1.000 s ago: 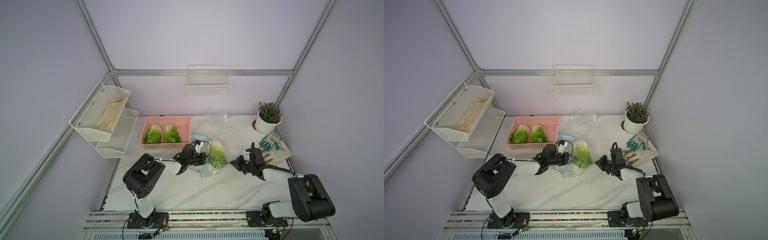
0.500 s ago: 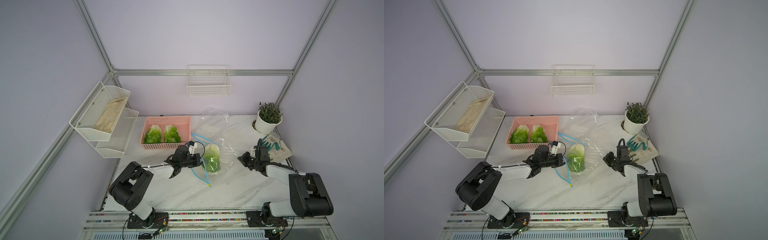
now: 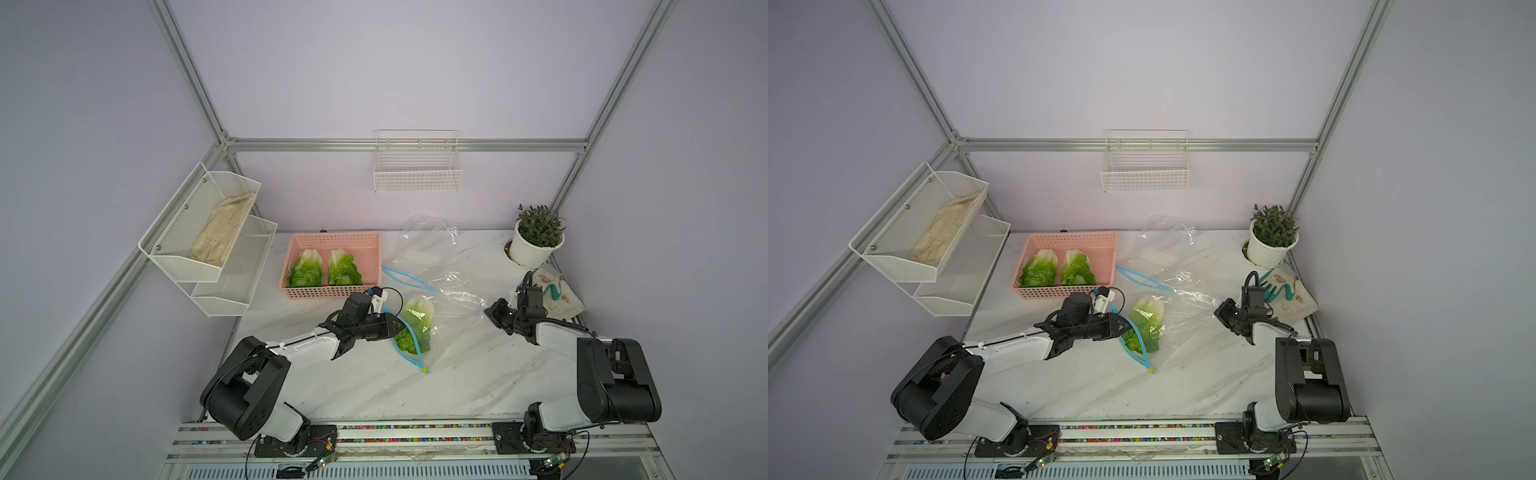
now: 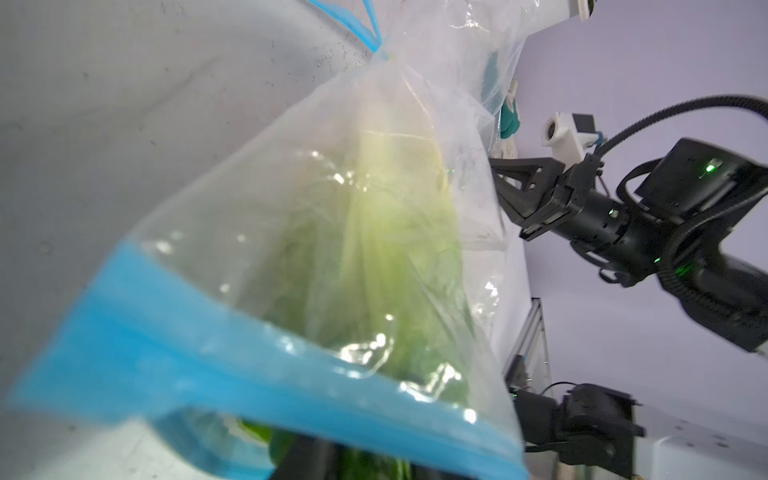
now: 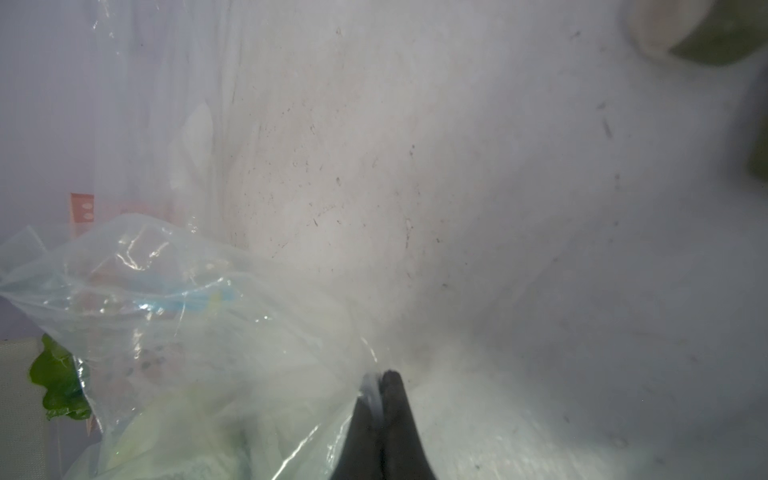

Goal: Open the zip-top bag and take out the chinese cabbages
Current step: Pick up the Chinese cabbage from the zipper food storage bag.

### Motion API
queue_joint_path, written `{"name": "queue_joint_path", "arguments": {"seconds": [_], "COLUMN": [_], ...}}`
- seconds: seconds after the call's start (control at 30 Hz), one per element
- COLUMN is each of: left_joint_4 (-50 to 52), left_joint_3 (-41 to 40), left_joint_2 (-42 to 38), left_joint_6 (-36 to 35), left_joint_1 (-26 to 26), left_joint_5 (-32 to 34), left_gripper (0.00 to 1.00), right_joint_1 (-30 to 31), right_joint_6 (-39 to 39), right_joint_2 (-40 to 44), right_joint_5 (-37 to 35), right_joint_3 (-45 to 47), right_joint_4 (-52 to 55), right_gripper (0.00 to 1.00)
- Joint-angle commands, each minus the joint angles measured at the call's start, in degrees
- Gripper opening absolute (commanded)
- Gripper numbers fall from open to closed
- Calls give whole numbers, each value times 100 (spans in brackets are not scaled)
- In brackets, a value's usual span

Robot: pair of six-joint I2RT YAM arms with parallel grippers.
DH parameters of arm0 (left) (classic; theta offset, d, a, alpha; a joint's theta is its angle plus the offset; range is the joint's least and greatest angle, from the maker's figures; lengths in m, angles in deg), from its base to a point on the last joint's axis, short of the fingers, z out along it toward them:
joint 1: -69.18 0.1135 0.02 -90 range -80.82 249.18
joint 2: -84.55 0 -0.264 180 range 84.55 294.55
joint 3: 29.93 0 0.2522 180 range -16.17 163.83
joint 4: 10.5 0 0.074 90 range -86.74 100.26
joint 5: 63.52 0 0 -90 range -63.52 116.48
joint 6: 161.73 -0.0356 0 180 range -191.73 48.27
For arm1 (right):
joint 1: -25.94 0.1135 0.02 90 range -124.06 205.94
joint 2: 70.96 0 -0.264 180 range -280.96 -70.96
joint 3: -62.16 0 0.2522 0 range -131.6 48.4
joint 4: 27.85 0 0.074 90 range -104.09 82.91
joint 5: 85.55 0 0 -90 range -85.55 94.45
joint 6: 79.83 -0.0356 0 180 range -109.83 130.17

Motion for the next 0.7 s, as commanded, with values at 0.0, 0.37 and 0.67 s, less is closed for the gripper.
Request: {"name": "queue_joint_path", "arguments": {"seconds": [0.0,0.37,0.67], "left_joint_4": [17,306,527], "left_joint_3": [368,939,1376], "left_joint_2": [151,702,1432], "left_joint_6": [-202,-352,-440], "left_joint_1": [-71,-485,-706], "left_joint_5": [166,401,601], "left_gripper": [53,87,68], "right_joint_1": [-21,-20,6], "right_joint_6": [178,247,232], "right_joint_2": [-36,-114,-173], "right_joint_5": [262,756,921], "right_joint_3": [-68,5,102], "right_joint_4": [117,3,-78], "right_gripper": [0,0,0]}}
